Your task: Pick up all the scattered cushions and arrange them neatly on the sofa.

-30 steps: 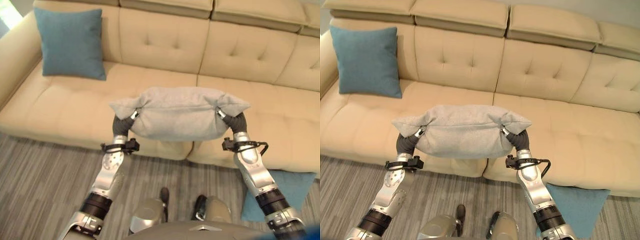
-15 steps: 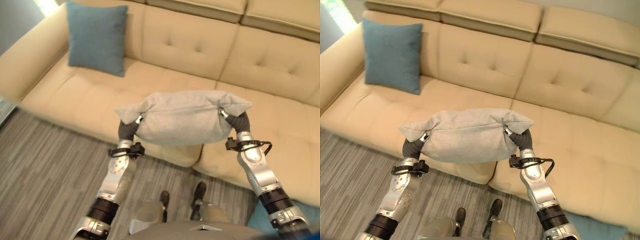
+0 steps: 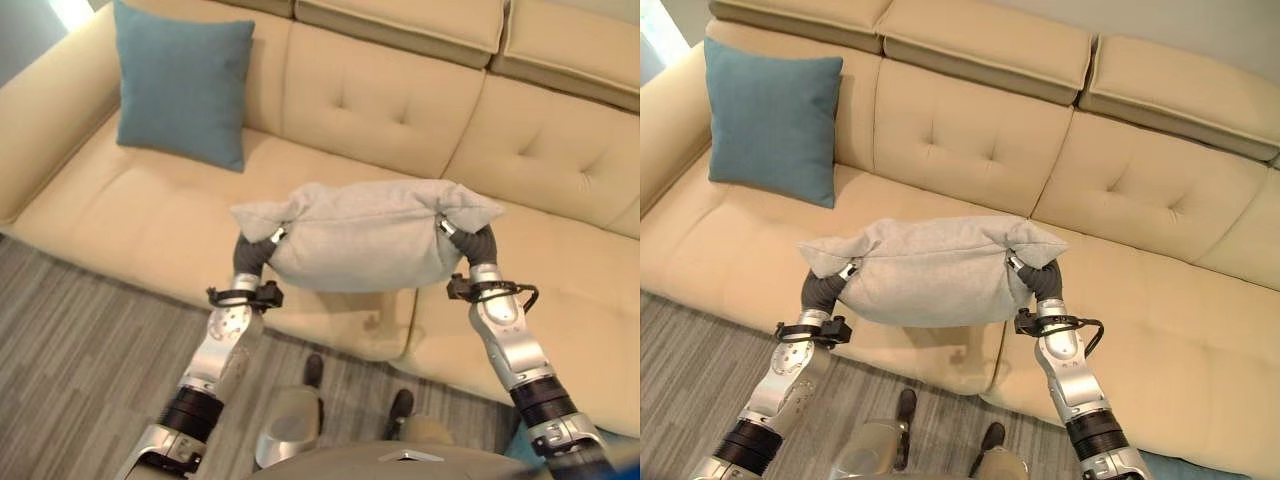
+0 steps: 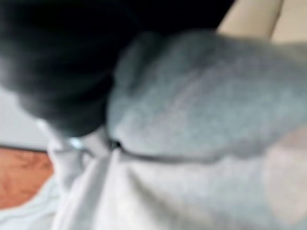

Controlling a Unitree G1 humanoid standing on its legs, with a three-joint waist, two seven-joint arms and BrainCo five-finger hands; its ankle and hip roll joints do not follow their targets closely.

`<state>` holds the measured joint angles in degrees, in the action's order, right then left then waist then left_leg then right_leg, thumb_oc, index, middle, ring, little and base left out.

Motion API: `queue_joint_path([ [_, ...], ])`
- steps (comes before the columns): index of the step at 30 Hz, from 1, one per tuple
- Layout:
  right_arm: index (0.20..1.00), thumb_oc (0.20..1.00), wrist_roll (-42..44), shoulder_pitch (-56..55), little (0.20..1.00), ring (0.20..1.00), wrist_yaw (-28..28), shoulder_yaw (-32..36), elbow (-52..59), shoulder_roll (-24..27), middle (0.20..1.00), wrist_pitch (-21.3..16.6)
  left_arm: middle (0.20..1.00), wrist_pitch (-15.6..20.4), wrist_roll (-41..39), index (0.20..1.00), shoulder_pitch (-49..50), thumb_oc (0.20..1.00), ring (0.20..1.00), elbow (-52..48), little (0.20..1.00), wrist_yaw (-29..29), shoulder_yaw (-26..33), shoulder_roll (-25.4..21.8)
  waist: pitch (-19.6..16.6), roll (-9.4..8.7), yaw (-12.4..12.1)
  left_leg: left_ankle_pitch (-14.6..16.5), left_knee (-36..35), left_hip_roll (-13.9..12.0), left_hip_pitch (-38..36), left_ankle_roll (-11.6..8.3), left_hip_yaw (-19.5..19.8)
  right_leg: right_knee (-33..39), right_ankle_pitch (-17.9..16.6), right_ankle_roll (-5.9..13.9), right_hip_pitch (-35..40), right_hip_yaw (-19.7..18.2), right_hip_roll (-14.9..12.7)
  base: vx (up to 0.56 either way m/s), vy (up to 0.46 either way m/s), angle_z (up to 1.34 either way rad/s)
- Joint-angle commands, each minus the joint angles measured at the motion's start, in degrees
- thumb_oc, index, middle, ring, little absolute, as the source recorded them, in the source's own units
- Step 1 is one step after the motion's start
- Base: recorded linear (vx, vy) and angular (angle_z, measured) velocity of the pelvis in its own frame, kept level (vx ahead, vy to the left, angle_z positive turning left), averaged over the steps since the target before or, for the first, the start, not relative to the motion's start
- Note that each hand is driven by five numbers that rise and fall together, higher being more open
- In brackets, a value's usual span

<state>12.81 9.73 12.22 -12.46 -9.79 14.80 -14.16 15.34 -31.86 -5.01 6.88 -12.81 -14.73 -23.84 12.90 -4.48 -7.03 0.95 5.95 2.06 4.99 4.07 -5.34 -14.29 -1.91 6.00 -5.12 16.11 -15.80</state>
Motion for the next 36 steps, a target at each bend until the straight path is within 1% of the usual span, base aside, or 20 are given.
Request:
queue_joint_path([
  [1, 0.200, 0.200, 0.3, 5.5, 0.200, 0.200, -2.5, -1.9, 5.9, -0.3, 0.200, -5.7, 0.200, 4.5, 4.2, 0.200, -2.2, 0.200, 0.200, -8.2, 0.200, 4.9, -4.1, 2.9, -4.4, 0.69, -0.8, 2.1, 0.9, -1.0, -0.4, -3.12, 3.6, -3.4, -2.2, 4.88, 1.1, 0.6, 1.0, 0.18, 0.229, -0.84],
  [2, 0.200, 0.200, 0.2, 5.8, 0.200, 0.200, -2.8, -2.2, 5.9, 0.0, 0.200, -5.6, 0.200, 4.5, 4.3, 0.200, -2.0, 0.200, 0.200, -8.3, 0.200, 4.9, -3.9, 2.9, -4.9, 0.84, -0.4, 2.4, -0.2, -0.9, -1.5, -3.01, 3.5, 0.0, -3.0, 4.52, 0.0, 0.1, 1.2, 0.19, 0.148, -0.56],
  [4, 0.200, 0.200, 0.3, 6.8, 0.200, 0.200, -3.0, -2.9, 5.2, 0.1, 0.200, -5.5, 0.200, 4.3, 4.2, 0.200, -1.7, 0.200, 0.200, -8.1, 0.200, 4.9, -3.2, 2.9, -4.8, 0.89, -0.6, 3.2, -1.2, -1.4, -2.9, -3.49, 2.7, 7.3, -4.3, 4.77, -1.1, 3.2, 0.9, 0.21, -0.010, -0.51],
  [5, 0.200, 0.200, 0.0, 6.8, 0.200, 0.200, -3.0, -3.1, 5.6, 0.3, 0.200, -5.4, 0.200, 4.2, 4.2, 0.200, -1.4, 0.200, 0.200, -8.2, 0.200, 5.0, -2.6, 2.8, -4.5, 0.94, -0.2, 3.2, -1.1, -1.8, -3.2, -3.85, 2.8, 7.8, -5.6, 5.31, -2.3, 3.3, 1.1, 0.34, -0.163, -0.55],
  [6, 0.200, 0.200, -0.2, 6.6, 0.200, 0.200, -3.6, -3.2, 5.4, 0.9, 0.200, -5.4, 0.200, 4.4, 4.3, 0.200, -1.5, 0.200, 0.200, -7.7, 0.200, 5.4, -2.6, 3.3, -5.0, 0.36, 0.0, 3.5, -1.7, -2.1, -3.8, -4.66, 3.5, 9.9, -4.3, 4.82, -0.8, 2.7, 2.3, 0.37, -0.258, -0.30],
  [7, 0.200, 0.200, 0.1, 6.5, 0.200, 0.200, -3.5, -3.0, 5.9, 1.2, 0.200, -5.3, 0.200, 4.2, 3.4, 0.200, -0.9, 0.200, 0.200, -8.0, 0.200, 5.9, -2.6, 3.8, -5.4, 0.21, -0.3, 3.7, -1.8, -2.8, -4.2, -5.65, 3.9, 10.4, -3.7, 4.59, 0.0, 4.0, 2.7, 0.29, -0.223, 0.39],
  [12, 0.200, 0.200, 0.6, 6.0, 0.200, 0.200, -3.4, -3.0, 6.9, 1.7, 0.200, -5.6, 0.200, 3.5, 2.9, 0.200, -0.1, 0.200, 0.200, -7.9, 0.200, 6.1, -3.5, 4.3, -5.9, 0.29, 0.1, 3.1, -1.0, -5.6, -3.8, -8.35, 5.4, 12.2, -1.4, 3.14, 2.5, 7.1, 5.2, 0.14, -0.236, 0.36],
  [14, 0.200, 0.200, 1.3, 5.8, 0.200, 0.200, -2.9, -2.8, 7.3, 2.1, 0.200, -6.1, 0.200, 3.6, 2.7, 0.200, -0.4, 0.200, 0.200, -7.9, 0.200, 6.2, -3.7, 4.4, -5.7, 0.53, 0.3, 1.6, 0.9, -7.2, -2.3, -9.96, 5.7, 13.1, -0.2, 2.26, 3.4, 8.2, 6.4, 0.07, -0.241, 0.40],
  [17, 0.200, 0.200, 2.2, 5.9, 0.200, 0.200, -2.6, -2.5, 7.1, 2.7, 0.200, -6.4, 0.200, 3.8, 2.3, 0.200, -1.6, 0.200, 0.200, -7.7, 0.200, 6.1, -4.4, 4.9, -4.8, 0.73, 0.2, -0.3, 6.1, -8.1, 0.7, -10.97, 6.1, 13.8, 0.8, 0.96, 4.9, 10.1, 7.3, 0.02, -0.146, 0.41],
  [19, 0.200, 0.200, 2.4, 6.1, 0.200, 0.200, -2.6, -2.4, 6.8, 2.7, 0.200, -6.3, 0.200, 3.9, 2.2, 0.200, -1.9, 0.200, 0.200, -7.2, 0.200, 6.0, -5.0, 5.4, -4.8, 0.89, 0.4, 1.4, 5.0, -5.3, 1.2, -9.86, 5.7, 14.1, 0.9, 1.19, 5.2, 10.0, 7.1, 0.03, -0.039, 0.35],
  [20, 0.200, 0.200, 1.9, 5.5, 0.200, 0.200, -2.6, -1.8, 6.8, 3.0, 0.200, -6.3, 0.200, 3.8, 2.4, 0.200, -2.3, 0.200, 0.200, -6.9, 0.200, 6.1, -5.2, 5.7, -5.1, 0.87, 1.2, 1.9, 3.9, -3.2, 2.2, -8.37, 3.1, 13.9, 0.8, 1.53, 4.9, 10.1, 6.8, 0.02, 0.085, 0.13],
  [21, 0.200, 0.200, 1.8, 5.9, 0.200, 0.200, -2.9, -2.0, 6.4, 2.6, 0.200, -6.3, 0.200, 3.8, 2.9, 0.200, -2.5, 0.200, 0.200, -6.8, 0.200, 6.1, -5.3, 5.7, -5.4, 0.90, 0.7, 2.6, 3.8, -2.5, 1.7, -8.22, 3.4, 13.2, 1.0, 1.67, 4.3, 9.3, 6.8, 0.03, 0.197, 0.01],
  [22, 0.200, 0.200, 1.7, 5.8, 0.200, 0.200, -3.0, -1.7, 6.0, 2.2, 0.200, -6.2, 0.200, 4.0, 2.7, 0.200, -2.2, 0.200, 0.200, -7.3, 0.200, 6.4, -5.0, 5.4, -5.1, 1.02, 0.4, 2.6, 1.6, -0.6, 0.7, -7.47, 6.0, 11.7, 0.1, 2.07, 3.3, 7.3, 6.7, 0.03, 0.212, -0.27],
  [25, 0.200, 0.200, 1.5, 6.4, 0.200, 0.200, -3.2, -2.1, 5.4, 1.6, 0.200, -5.9, 0.200, 4.0, 3.0, 0.200, -1.8, 0.200, 0.200, -7.4, 0.200, 6.3, -5.0, 5.4, -5.3, 1.13, -0.1, 2.7, 0.2, 0.3, -0.7, -6.53, 7.1, 10.3, -0.6, 2.65, 2.7, 6.9, 6.0, 0.01, 0.118, -0.78],
  [27, 0.200, 0.200, 1.0, 7.0, 0.200, 0.200, -3.5, -2.4, 5.4, 1.3, 0.200, -5.7, 0.200, 4.0, 2.7, 0.200, -1.5, 0.200, 0.200, -7.5, 0.200, 6.7, -4.6, 4.9, -5.2, 1.56, -0.3, 2.4, -1.2, 0.5, -1.7, -5.62, 6.9, 6.4, -1.2, 3.69, 0.8, 5.9, 5.0, -0.02, 0.143, -0.36],
  [29, 0.200, 0.200, 0.5, 7.2, 0.200, 0.200, -3.6, -2.5, 5.5, 1.1, 0.200, -5.6, 0.200, 4.2, 2.6, 0.200, -2.0, 0.200, 0.200, -7.3, 0.200, 6.7, -5.0, 4.2, -4.7, 2.11, 0.6, 2.0, -1.4, 0.2, -1.7, -4.75, 7.6, 2.3, -0.5, 4.33, -1.1, -0.6, 5.5, -0.05, 0.064, -0.47],
  [30, 0.200, 0.200, 0.5, 7.4, 0.200, 0.200, -3.8, -2.6, 5.5, 1.0, 0.200, -5.6, 0.200, 4.3, 2.6, 0.200, -2.3, 0.200, 0.200, -7.1, 0.200, 6.5, -5.1, 4.2, -4.6, 2.18, 0.7, 2.0, -1.2, 0.1, -1.5, -4.67, 7.8, 2.5, -0.1, 4.26, -1.0, -2.4, 5.3, -0.04, -0.019, -0.29],
  [32, 0.200, 0.200, 0.5, 7.9, 0.200, 0.200, -4.1, -3.1, 5.7, 0.5, 0.200, -5.5, 0.200, 4.4, 2.9, 0.200, -2.6, 0.200, 0.200, -7.2, 0.200, 6.4, -5.1, 3.7, -5.1, 2.62, -0.3, 2.6, -1.0, -0.8, -1.0, -4.76, 7.6, 4.1, -1.3, 4.25, 0.1, -1.3, 1.5, -0.03, -0.107, 0.00],
  [35, 0.200, 0.200, 0.3, 7.9, 0.200, 0.200, -3.8, -2.8, 6.2, 0.9, 0.200, -5.5, 0.200, 4.2, 2.4, 0.200, -2.5, 0.200, 0.200, -7.2, 0.200, 6.2, -5.1, 3.8, -5.0, 2.03, -0.1, 3.4, -0.3, -1.6, -0.4, -5.60, 8.4, 9.5, -3.5, 4.89, 0.5, -4.8, 0.5, 0.05, -0.182, -0.18],
  [36, 0.200, 0.200, 0.6, 7.8, 0.200, 0.200, -3.9, -2.8, 6.2, 0.8, 0.200, -5.4, 0.200, 4.1, 2.2, 0.200, -2.4, 0.200, 0.200, -7.1, 0.200, 6.2, -5.0, 3.8, -5.0, 1.71, -0.5, 3.7, 0.3, -1.6, -0.3, -5.99, 8.4, 10.8, -2.5, 4.99, 1.3, -4.0, 0.6, 0.10, -0.180, 0.09],
])
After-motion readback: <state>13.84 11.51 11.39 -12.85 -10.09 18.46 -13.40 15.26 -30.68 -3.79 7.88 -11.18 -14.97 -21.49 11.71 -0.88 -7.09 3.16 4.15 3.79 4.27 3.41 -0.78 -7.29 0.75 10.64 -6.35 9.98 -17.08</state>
